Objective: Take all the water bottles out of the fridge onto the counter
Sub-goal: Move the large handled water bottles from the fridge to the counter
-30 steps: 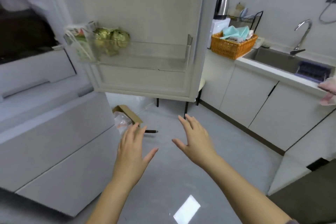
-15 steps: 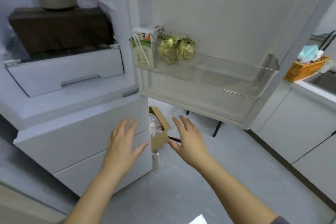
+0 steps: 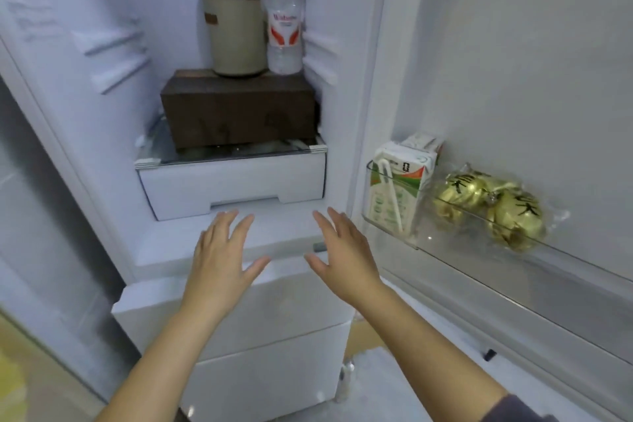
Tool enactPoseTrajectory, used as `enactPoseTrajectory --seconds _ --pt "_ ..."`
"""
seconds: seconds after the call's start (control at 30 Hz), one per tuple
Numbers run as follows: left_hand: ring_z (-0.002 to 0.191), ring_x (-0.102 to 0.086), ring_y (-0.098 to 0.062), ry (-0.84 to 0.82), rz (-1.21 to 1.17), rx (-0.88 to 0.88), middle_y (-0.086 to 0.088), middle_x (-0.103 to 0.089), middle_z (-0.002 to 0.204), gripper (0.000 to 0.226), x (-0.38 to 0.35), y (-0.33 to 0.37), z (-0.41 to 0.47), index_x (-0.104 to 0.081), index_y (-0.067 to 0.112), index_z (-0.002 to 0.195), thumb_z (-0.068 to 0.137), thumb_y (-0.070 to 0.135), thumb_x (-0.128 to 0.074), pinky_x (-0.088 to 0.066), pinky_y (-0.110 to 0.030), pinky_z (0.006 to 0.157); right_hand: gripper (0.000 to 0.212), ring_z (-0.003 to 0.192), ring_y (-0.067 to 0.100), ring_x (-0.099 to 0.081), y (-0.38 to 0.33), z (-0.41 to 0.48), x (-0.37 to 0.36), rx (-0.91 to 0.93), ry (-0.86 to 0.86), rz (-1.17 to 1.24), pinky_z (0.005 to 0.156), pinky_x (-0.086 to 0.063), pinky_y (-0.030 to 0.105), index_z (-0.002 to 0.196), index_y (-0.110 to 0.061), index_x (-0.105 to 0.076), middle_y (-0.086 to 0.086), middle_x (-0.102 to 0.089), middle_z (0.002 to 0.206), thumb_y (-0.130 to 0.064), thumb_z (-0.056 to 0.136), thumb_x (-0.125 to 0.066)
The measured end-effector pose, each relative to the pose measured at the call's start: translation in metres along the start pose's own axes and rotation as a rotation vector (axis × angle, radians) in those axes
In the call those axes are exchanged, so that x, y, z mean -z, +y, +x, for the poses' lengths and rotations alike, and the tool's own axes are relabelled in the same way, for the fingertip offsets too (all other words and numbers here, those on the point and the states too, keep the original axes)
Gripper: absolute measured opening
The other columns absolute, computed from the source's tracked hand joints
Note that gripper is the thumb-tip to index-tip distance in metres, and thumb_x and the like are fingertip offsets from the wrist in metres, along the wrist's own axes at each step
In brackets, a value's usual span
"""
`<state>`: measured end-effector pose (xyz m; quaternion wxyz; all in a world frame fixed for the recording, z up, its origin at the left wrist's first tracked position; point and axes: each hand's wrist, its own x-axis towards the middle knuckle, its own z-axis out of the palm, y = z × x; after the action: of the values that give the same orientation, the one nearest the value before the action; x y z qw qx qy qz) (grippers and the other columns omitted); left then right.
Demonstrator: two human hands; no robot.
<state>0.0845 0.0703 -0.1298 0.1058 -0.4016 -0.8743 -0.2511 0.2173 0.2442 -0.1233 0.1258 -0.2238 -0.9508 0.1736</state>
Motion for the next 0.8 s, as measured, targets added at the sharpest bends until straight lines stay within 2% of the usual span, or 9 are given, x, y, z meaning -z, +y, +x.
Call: enactPoseTrajectory --seconds 0.13,0.27,0.47,0.63,0.8 --pt "0.146 -0.021 -0.032 0.066 0.038 -0.012 -0.01 -0.032 0.154 0.069 0.019 -0.024 0.07 -0.043 0.014 0.144 0.086 0.041 -0.069 -0.024 -0.048 0.115 0.071 0.151 0.023 -0.002 -0.03 0.065 0.005 -0.005 0.09 0.039 0.122 -0.013 0.04 0.156 -0.027 -0.01 0.001 -0.001 0.165 -0.042 0.099 -0.048" --pt "0.147 -0.017 -0.03 0.115 0.064 -0.074 -0.01 -0.033 0.153 0.066 0.039 -0.042 0.147 -0.043 0.014 0.144 0.088 0.041 -0.066 -0.022 -0.051 0.117 0.071 0.152 0.024 -0.003 -0.057 0.135 0.017 -0.018 0.208 -0.002 0.12 -0.018 0.045 0.156 -0.025 -0.011 0.003 -0.004 0.165 -0.028 0.097 -0.051" --pt "0.149 -0.011 -0.025 0.161 0.132 -0.139 -0.007 -0.028 0.156 0.06 0.067 -0.051 0.261 -0.036 0.018 0.147 0.095 0.042 -0.055 -0.011 -0.051 0.119 0.085 0.151 0.023 0.011 -0.084 0.242 0.053 -0.114 0.289 -0.118 0.122 -0.013 0.051 0.156 -0.03 0.003 0.0 0.01 0.165 -0.01 0.094 -0.053" --pt "0.141 -0.028 -0.027 0.086 0.197 -0.186 -0.009 -0.038 0.149 0.062 0.074 -0.049 0.332 -0.039 0.017 0.145 0.094 0.049 -0.051 -0.023 -0.051 0.116 0.087 0.151 0.024 0.011 -0.08 0.288 0.076 -0.18 0.271 -0.222 0.122 -0.005 0.052 0.157 -0.029 0.002 0.001 0.01 0.165 -0.005 0.093 -0.053" --pt "0.131 -0.039 -0.03 -0.025 0.269 -0.151 -0.012 -0.046 0.14 0.061 0.072 -0.048 0.371 -0.044 0.016 0.14 0.095 0.057 -0.041 -0.033 -0.05 0.106 0.088 0.152 0.024 0.008 -0.06 0.298 0.071 -0.158 0.152 -0.34 0.122 -0.004 0.053 0.157 -0.031 0.0 0.0 0.005 0.165 -0.004 0.091 -0.052"
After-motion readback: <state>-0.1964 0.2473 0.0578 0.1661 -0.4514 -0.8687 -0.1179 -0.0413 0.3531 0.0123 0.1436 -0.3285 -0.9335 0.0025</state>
